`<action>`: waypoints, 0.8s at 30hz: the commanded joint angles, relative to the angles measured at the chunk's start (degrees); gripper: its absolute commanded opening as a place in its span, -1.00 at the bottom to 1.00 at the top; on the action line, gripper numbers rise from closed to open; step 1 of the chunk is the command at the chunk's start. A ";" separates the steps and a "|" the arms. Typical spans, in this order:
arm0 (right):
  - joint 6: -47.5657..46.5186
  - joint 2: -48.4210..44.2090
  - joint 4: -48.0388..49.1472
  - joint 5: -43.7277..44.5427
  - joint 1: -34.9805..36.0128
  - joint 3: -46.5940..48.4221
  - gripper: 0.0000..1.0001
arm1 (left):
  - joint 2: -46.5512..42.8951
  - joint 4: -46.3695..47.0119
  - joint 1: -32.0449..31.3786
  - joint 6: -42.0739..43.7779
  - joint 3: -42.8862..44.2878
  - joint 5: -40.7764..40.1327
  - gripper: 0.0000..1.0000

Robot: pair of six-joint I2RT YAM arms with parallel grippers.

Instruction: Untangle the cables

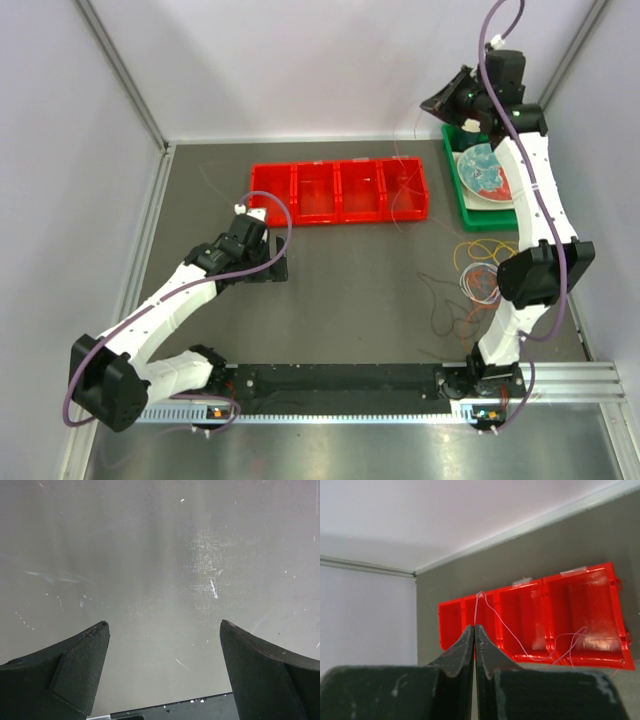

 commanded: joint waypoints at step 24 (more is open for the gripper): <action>-2.40 17.58 -6.97 8.99 2.14 -2.83 -1.00 | 0.06 1.38 -0.26 -0.75 -0.06 -2.46 0.90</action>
